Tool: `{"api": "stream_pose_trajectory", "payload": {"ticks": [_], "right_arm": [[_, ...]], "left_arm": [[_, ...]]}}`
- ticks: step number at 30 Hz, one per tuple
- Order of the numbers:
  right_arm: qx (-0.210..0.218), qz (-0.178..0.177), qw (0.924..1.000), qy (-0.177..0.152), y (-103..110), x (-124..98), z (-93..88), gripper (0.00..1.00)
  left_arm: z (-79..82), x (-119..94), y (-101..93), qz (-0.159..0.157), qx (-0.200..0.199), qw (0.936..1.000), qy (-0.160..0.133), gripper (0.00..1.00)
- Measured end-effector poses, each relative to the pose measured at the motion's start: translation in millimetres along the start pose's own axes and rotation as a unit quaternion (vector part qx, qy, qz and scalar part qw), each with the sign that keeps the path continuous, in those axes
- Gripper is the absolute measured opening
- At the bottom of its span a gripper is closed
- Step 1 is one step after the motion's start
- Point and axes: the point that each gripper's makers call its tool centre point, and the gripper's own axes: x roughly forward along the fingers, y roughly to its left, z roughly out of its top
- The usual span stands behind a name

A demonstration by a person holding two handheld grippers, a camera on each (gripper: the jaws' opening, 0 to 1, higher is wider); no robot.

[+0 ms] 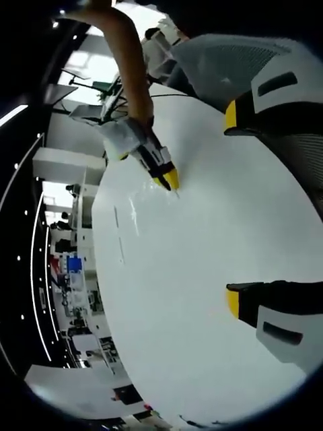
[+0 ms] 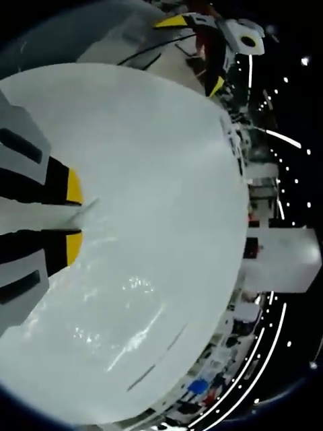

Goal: Open the resealable bag by pulling the two sides of the seal apart until the entire bag opening is separated and visibly accessible.

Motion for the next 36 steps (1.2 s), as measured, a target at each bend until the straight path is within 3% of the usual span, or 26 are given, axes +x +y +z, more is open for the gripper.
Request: {"api": "stream_pose_trajectory", "payload": {"ticks": [5, 8, 15, 36], "right_arm": [[-0.019, 0.007, 0.9998, 0.003, -1.4, -0.3, -0.5, 0.03], [-0.059, 0.011, 0.9981, 0.012, 0.6, -1.6, -1.2, 0.02], [-0.068, 0.038, 0.9969, 0.015, 8.5, -6.8, 1.2, 0.00], [-0.065, 0.056, 0.9962, 0.011, 20.6, -10.4, 4.1, 0.00]], "left_arm": [[0.5, 0.4, -1.5, -0.001, -0.002, 1.0000, 0.000, 0.88], [1.4, 0.4, -1.4, -0.002, -0.001, 1.0000, -0.001, 0.88], [2.5, 0.2, -1.9, -0.003, -0.002, 1.0000, -0.004, 0.87], [3.0, 0.5, -3.9, -0.005, 0.001, 1.0000, -0.007, 0.85]]}}
